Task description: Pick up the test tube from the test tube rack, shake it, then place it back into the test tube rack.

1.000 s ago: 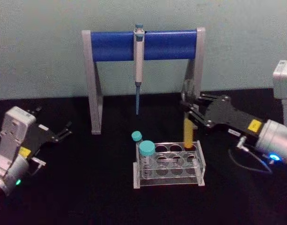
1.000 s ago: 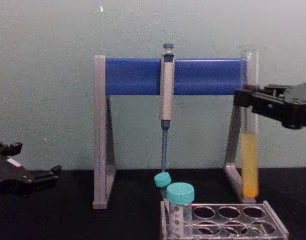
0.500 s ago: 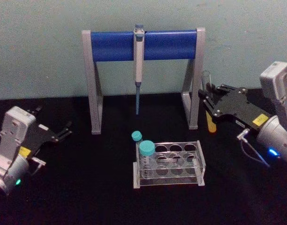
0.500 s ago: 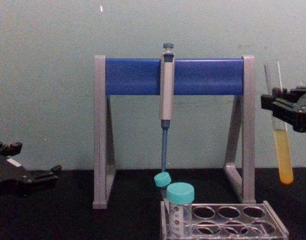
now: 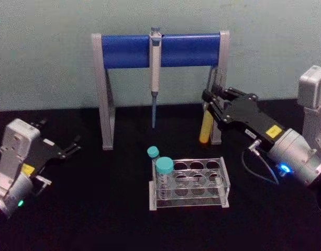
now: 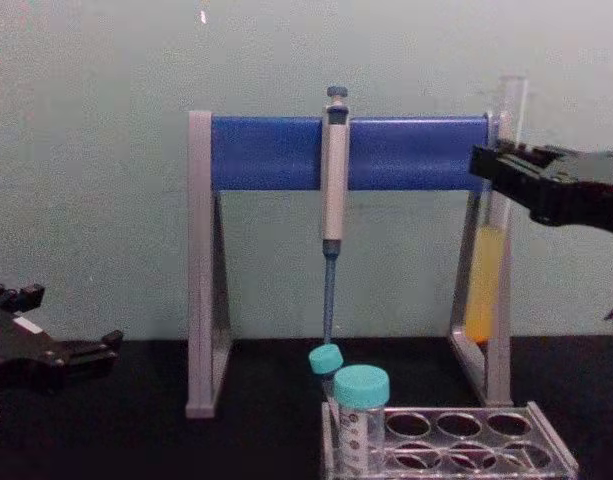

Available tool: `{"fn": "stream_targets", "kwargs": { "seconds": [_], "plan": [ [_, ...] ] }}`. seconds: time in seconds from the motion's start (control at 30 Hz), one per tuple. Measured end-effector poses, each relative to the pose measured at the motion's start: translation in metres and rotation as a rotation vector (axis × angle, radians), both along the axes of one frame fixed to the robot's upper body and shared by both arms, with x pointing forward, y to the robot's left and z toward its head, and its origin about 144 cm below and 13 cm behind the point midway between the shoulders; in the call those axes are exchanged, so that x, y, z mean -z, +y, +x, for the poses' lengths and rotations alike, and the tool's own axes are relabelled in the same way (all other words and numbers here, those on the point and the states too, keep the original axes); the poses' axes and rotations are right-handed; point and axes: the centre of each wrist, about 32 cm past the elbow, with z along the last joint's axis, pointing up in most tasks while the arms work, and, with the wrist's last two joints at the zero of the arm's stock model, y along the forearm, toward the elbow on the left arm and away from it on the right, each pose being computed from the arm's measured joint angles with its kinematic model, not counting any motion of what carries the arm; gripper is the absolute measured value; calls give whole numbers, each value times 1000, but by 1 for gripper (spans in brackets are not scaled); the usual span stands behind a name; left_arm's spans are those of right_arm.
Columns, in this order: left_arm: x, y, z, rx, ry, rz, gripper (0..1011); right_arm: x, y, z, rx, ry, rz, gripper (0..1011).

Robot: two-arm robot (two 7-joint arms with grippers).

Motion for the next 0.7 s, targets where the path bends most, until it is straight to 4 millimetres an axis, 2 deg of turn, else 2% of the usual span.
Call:
{"fn": "stream_targets", "kwargs": {
  "seconds": [0.33, 0.7],
  "plan": [
    [0, 0, 0, 0, 0, 0, 1002, -5, -11, 1, -217, 94, 54, 229],
    [0, 0, 0, 0, 0, 0, 1001, -10, -25, -2, -222, 101, -29, 229]
  ]
}}
